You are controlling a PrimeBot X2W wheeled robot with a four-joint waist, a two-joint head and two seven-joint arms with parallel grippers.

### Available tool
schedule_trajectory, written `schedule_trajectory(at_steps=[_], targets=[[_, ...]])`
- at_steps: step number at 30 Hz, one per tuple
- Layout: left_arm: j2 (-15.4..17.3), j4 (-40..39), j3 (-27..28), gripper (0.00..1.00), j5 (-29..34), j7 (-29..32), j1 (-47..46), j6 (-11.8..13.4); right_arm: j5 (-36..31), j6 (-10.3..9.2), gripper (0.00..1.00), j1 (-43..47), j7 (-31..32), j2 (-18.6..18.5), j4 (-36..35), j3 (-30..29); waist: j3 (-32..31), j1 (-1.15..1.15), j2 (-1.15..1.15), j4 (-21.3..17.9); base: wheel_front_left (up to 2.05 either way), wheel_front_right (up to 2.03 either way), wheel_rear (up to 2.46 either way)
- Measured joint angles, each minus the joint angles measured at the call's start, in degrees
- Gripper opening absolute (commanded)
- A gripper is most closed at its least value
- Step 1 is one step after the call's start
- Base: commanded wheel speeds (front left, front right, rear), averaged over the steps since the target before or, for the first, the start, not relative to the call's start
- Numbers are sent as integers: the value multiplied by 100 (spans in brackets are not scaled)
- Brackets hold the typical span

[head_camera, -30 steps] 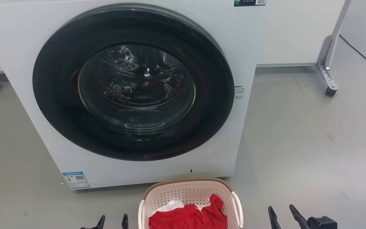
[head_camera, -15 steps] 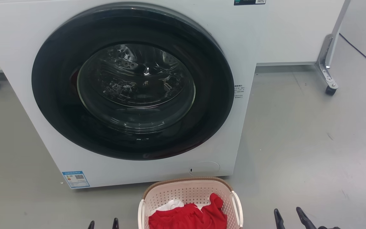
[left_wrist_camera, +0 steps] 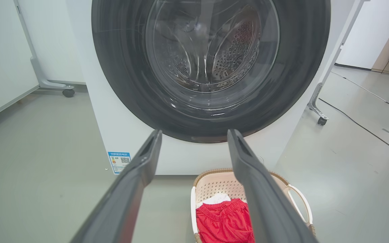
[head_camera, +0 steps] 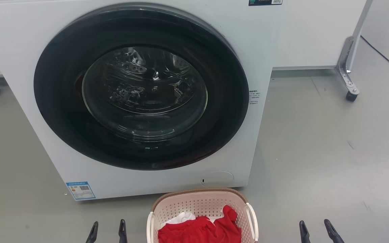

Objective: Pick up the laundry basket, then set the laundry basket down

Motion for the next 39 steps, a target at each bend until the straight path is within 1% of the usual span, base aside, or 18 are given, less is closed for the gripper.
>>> schedule_trajectory(at_steps=[10,19,39], targets=[[-38,-423,86,100,194,0,308,0,-274,0,100,160,0,93,-294,-167,20,0,0,26,0,0,0],[-70,-563,149,100,355,0,459,0,-368,0,100,196,8,133,-414,-260,39,0,0,51,0,0,0],[-92,-737,202,100,408,62,546,0,-545,0,100,287,167,236,-587,-389,72,0,0,70,0,0,0]])
